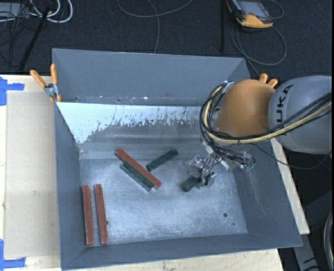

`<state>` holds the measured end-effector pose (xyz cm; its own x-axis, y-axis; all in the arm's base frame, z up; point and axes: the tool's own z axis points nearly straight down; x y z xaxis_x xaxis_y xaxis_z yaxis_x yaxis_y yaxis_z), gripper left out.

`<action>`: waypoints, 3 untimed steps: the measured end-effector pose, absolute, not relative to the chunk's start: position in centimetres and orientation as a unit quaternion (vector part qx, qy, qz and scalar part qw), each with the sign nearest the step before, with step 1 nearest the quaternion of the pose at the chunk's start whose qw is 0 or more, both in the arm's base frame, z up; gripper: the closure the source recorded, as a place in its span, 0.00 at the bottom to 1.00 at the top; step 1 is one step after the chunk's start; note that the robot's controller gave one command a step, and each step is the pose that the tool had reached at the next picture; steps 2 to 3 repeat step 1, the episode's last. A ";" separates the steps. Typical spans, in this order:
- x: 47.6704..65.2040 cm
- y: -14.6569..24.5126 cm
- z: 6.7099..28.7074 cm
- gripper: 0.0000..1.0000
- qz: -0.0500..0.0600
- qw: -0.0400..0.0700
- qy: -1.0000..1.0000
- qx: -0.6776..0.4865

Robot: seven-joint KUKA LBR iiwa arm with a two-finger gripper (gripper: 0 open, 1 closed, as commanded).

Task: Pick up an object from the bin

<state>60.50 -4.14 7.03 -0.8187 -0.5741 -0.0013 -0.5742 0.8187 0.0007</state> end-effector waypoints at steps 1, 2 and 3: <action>60.6 -4.9 22.0 1.00 -0.002 0.005 0.951 -0.308; 60.6 -4.9 22.0 1.00 -0.002 0.005 0.951 -0.308; 60.6 -4.9 22.0 1.00 -0.002 0.005 0.951 -0.308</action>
Offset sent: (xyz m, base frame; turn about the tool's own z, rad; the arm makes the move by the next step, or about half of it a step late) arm -0.0014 -0.0086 0.1454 -0.0182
